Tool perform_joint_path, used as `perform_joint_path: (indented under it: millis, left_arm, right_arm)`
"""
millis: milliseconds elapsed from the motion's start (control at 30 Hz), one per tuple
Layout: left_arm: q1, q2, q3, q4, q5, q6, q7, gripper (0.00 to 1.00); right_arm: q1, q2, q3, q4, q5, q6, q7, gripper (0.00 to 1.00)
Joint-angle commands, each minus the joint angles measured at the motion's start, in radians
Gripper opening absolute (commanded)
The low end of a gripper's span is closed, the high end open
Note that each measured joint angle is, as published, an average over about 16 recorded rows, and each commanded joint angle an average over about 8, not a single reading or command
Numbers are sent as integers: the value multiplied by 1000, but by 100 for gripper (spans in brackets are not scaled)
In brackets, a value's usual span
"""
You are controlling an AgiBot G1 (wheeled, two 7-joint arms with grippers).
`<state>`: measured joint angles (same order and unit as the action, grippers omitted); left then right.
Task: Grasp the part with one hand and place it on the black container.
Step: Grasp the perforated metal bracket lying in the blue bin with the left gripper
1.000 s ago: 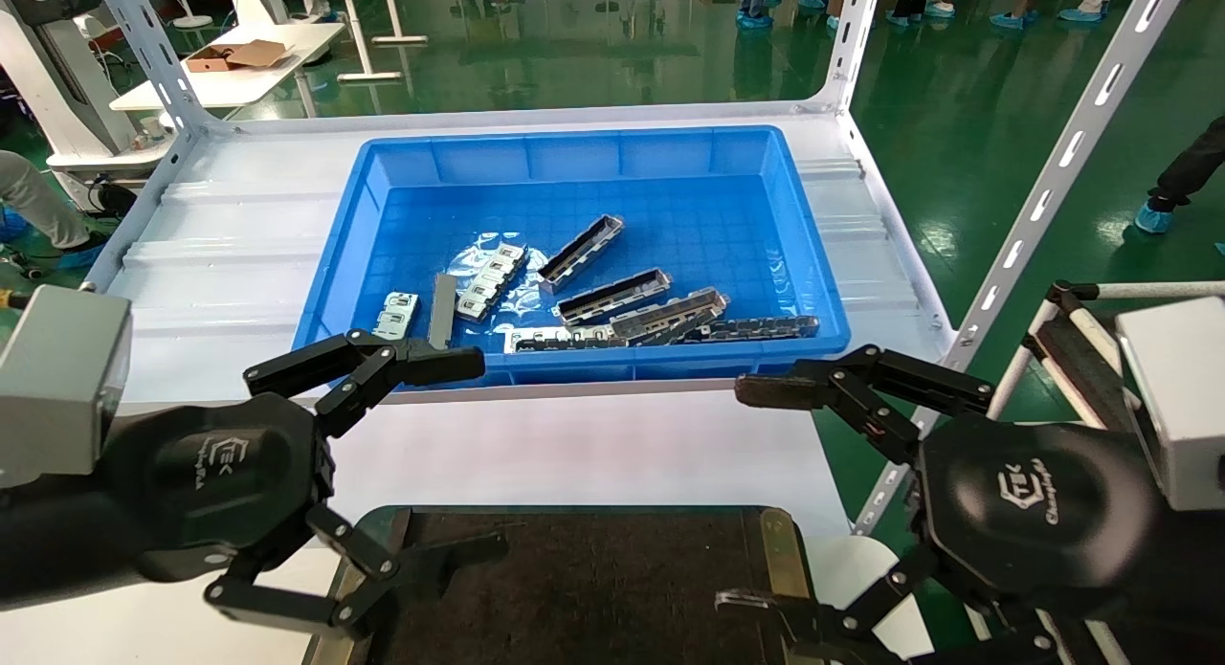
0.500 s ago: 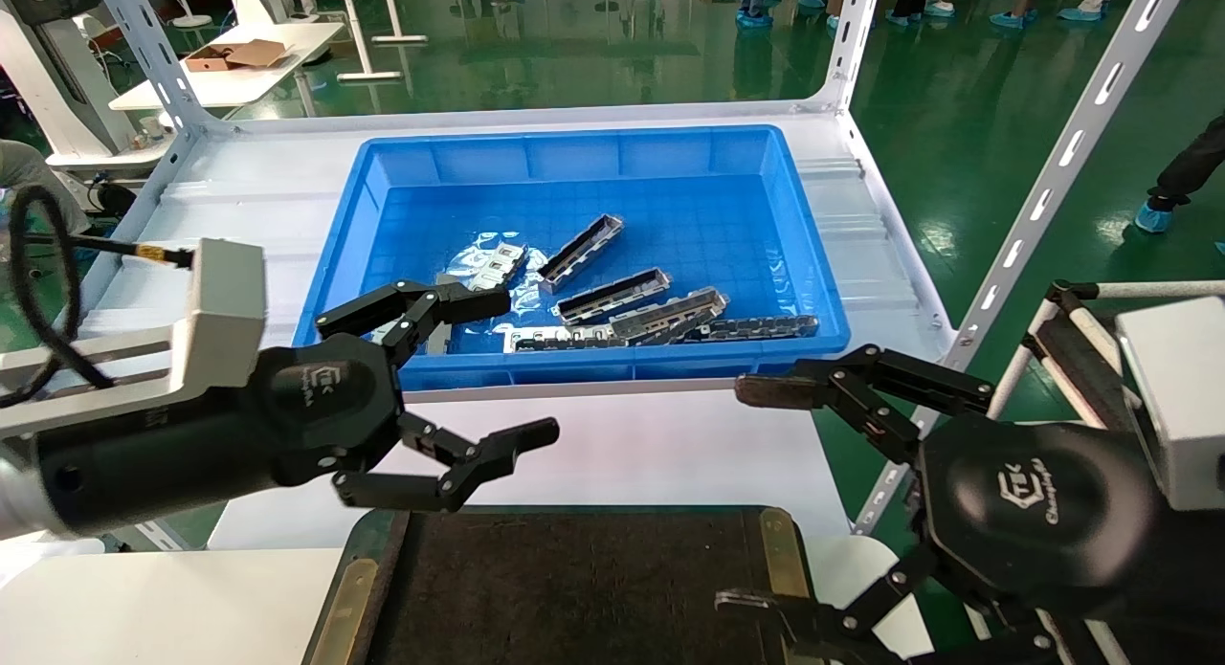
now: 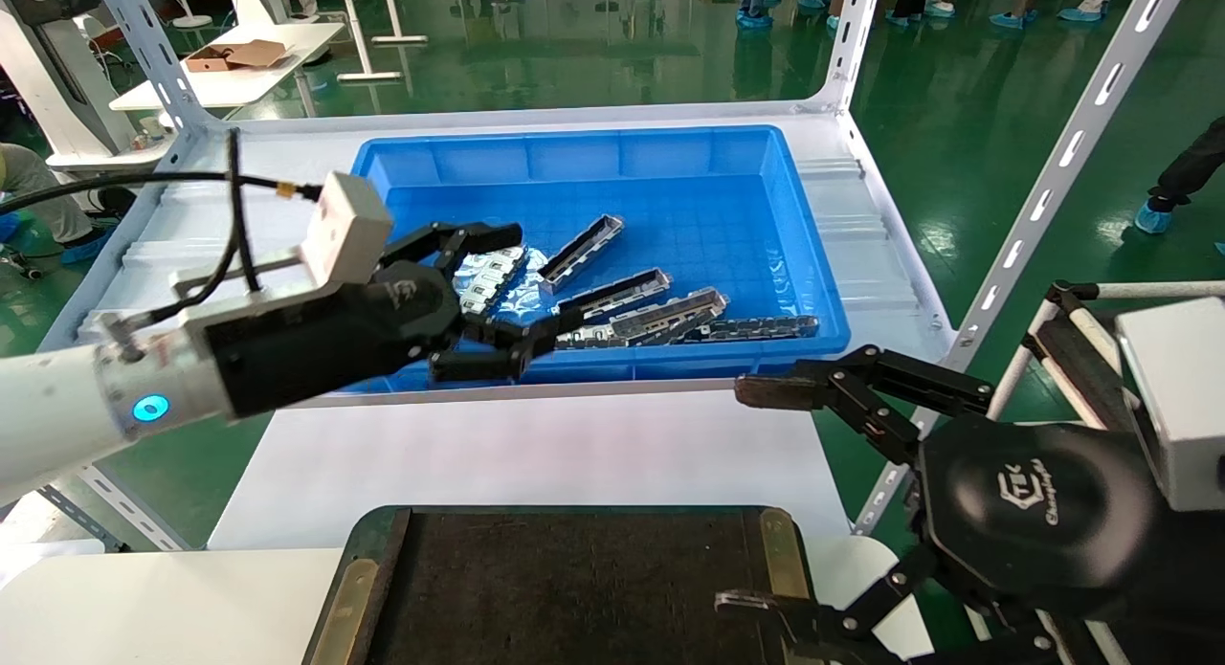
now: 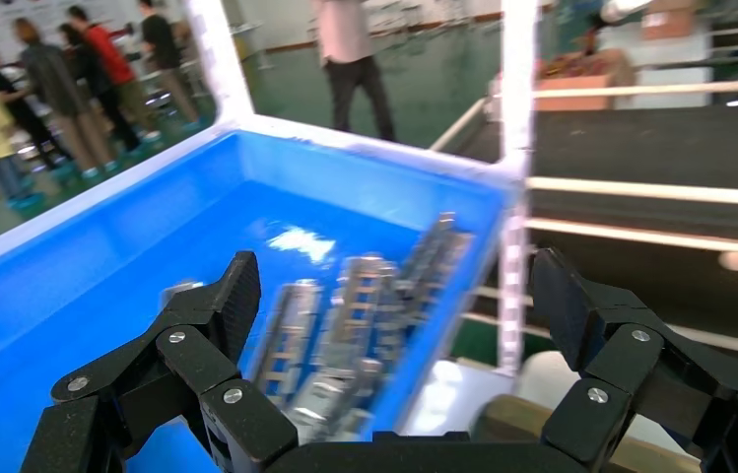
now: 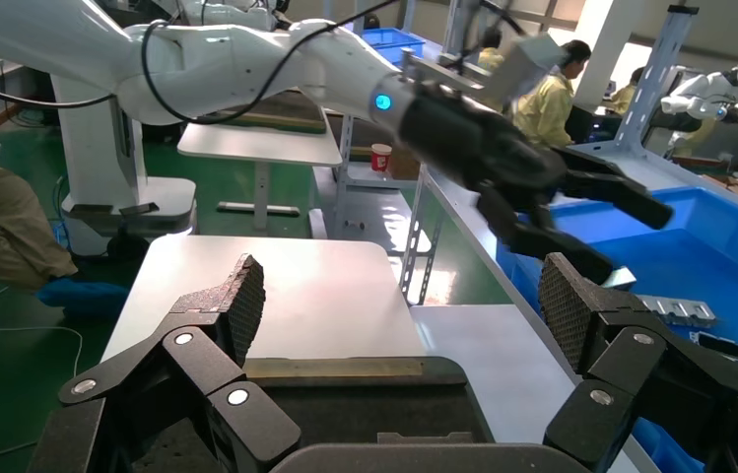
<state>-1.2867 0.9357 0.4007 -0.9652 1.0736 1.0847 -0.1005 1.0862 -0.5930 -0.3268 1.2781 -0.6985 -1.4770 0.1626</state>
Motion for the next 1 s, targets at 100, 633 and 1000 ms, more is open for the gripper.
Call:
perform_joint_path:
  millis: [100, 633, 1000]
  left_arm:
    - [-53, 64, 18, 94, 47, -57, 25, 100]
    - [-233, 321, 52, 550, 149, -248, 240, 100]
    - [-300, 413, 51, 776, 147, -339, 351, 100]
  right_arm:
    - [0, 0, 0, 0, 0, 0, 0, 100]
    - [0, 0, -1, 0, 0, 0, 0, 100]
    - [0, 0, -1, 0, 1, 0, 0, 100]
